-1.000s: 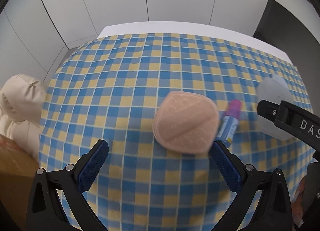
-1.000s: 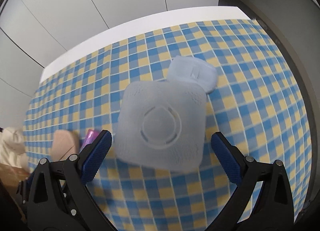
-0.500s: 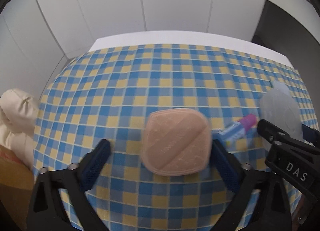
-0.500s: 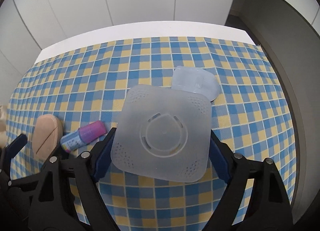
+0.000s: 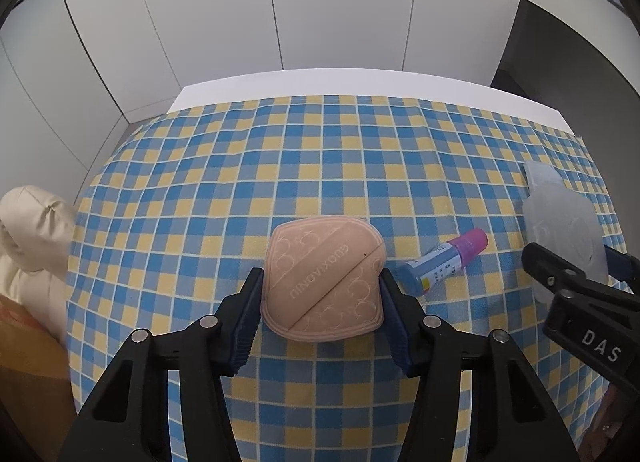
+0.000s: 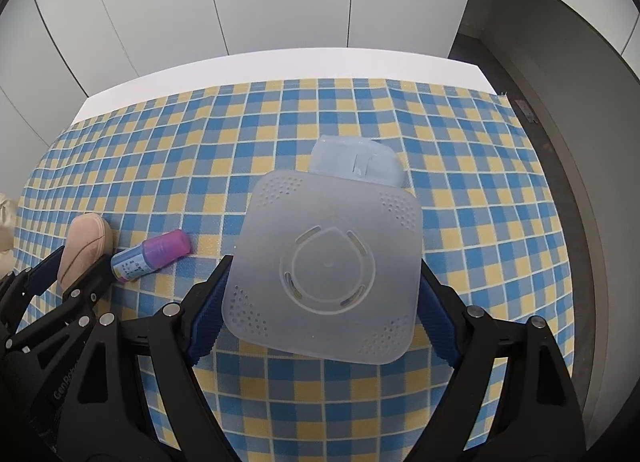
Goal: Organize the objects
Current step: 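Grasp the clear plastic container with the right tool while the left tool grasps the beige sponge, then lift the clear container with the right tool while the left tool lifts the beige sponge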
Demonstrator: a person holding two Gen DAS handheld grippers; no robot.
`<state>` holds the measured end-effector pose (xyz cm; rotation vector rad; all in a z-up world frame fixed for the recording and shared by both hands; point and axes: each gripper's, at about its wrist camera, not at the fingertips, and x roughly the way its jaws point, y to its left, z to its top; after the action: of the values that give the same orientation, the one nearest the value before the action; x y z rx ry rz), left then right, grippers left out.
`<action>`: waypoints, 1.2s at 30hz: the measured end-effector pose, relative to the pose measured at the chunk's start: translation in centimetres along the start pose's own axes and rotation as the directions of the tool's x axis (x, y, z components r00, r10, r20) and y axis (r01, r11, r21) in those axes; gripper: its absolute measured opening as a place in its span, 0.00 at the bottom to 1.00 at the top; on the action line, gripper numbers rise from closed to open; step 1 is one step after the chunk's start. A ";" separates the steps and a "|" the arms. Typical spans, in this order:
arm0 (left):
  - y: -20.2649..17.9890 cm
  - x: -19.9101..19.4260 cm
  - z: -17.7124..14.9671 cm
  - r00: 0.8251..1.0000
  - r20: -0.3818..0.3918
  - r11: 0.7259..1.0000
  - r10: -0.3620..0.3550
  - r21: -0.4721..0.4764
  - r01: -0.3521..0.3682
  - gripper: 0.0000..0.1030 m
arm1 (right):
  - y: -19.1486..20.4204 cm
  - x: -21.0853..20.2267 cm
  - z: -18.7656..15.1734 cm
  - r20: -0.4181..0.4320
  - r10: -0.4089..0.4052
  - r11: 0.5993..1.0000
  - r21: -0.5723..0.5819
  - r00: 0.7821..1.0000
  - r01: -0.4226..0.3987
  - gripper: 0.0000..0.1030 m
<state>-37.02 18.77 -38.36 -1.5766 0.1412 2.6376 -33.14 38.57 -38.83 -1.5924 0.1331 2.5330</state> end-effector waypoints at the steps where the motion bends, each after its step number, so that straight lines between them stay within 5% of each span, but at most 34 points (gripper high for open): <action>1: 0.1 -0.2 -0.1 1.000 0.002 1.000 0.002 0.000 -0.002 0.52 | 0.2 -0.3 -0.1 0.000 -0.002 1.000 -0.005 1.000 0.002 0.83; 18: 0.5 -5.6 1.2 0.999 0.034 0.999 0.028 -0.022 -0.028 0.52 | -0.6 -4.6 0.5 0.033 -0.006 0.997 -0.080 0.999 0.009 0.83; 36: 3.4 -19.5 6.3 0.986 0.157 0.996 0.054 -0.081 -0.041 0.52 | -0.8 -20.1 6.2 0.179 0.005 0.995 -0.098 0.984 0.013 0.83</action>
<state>-33.66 15.91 -18.04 -1.3914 0.0696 2.8248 -29.91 38.79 -18.01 -1.3849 -0.0164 2.7025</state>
